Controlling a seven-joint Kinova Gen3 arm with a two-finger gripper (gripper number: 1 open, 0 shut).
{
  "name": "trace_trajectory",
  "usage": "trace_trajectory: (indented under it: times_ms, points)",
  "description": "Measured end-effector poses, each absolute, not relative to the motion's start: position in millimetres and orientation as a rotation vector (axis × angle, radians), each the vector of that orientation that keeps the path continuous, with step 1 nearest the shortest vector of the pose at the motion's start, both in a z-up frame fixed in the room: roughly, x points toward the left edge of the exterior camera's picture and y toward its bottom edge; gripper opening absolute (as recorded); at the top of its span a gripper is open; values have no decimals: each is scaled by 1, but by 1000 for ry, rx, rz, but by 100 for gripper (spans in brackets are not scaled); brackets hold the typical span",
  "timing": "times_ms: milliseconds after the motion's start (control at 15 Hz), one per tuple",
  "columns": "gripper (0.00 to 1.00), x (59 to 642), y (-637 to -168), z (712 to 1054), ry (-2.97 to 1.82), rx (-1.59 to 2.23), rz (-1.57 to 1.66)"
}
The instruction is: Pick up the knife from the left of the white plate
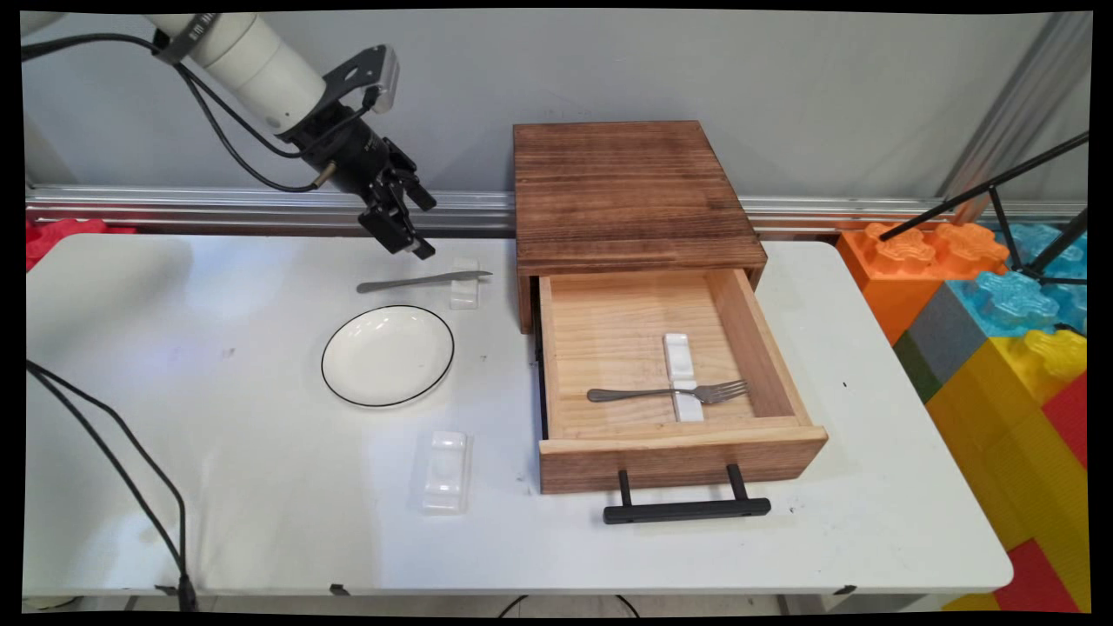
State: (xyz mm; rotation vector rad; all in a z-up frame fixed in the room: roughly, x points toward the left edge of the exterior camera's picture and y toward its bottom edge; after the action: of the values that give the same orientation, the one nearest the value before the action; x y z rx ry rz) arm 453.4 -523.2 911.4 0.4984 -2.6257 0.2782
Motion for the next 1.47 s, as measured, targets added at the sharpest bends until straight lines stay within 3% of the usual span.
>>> trace_trajectory:
  times_ms: [933,1467]
  points:
    - [100,516,-599,851,-2759,475,283]
    - [100,532,-608,815,-2799,412,196]
